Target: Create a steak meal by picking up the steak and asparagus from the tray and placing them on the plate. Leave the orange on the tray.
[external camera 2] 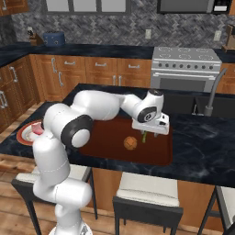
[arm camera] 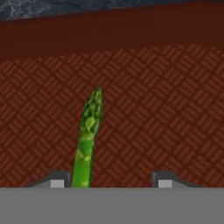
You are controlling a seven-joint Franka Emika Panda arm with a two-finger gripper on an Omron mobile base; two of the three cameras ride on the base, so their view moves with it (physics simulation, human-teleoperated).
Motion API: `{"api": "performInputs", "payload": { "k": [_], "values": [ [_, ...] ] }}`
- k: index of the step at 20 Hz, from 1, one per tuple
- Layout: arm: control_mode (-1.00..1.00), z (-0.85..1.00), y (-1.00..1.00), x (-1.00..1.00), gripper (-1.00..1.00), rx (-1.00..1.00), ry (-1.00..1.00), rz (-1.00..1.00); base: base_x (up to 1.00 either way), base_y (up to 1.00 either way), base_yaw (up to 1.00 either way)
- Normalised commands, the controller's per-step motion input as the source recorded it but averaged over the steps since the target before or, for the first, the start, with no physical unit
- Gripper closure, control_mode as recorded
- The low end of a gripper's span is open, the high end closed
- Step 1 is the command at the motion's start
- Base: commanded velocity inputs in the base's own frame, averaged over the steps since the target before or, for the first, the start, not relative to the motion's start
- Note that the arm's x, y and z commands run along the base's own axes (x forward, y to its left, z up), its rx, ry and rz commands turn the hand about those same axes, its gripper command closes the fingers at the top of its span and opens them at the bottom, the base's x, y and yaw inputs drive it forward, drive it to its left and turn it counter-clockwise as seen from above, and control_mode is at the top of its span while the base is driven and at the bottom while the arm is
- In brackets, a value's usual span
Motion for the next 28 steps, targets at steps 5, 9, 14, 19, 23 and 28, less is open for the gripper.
{"api": "performInputs", "payload": {
  "k": [5, 9, 14, 19, 23, 28],
  "values": [
    [-1.00, -0.08, 0.51, 0.00, 1.00, -0.04, 0.02, 0.00, 0.00, 0.00, 0.00],
    [-1.00, 0.03, 0.35, -0.07, 1.00, 0.00, 0.00, 0.00, 0.00, 0.00, 0.00],
    [-1.00, 0.50, 0.10, -0.24, 1.00, 0.00, -0.01, 0.01, 0.00, 0.00, 0.00],
    [-1.00, 1.00, 0.00, -0.24, 1.00, 0.00, -0.07, 0.02, 0.00, 0.00, 0.00],
    [-1.00, 0.80, 0.17, -0.45, 1.00, -0.01, -0.06, 0.11, 0.00, 0.00, 0.00],
    [-1.00, 0.43, 0.51, -0.47, 1.00, 0.00, -0.08, 0.20, 0.00, 0.00, 0.00]
  ]
}}
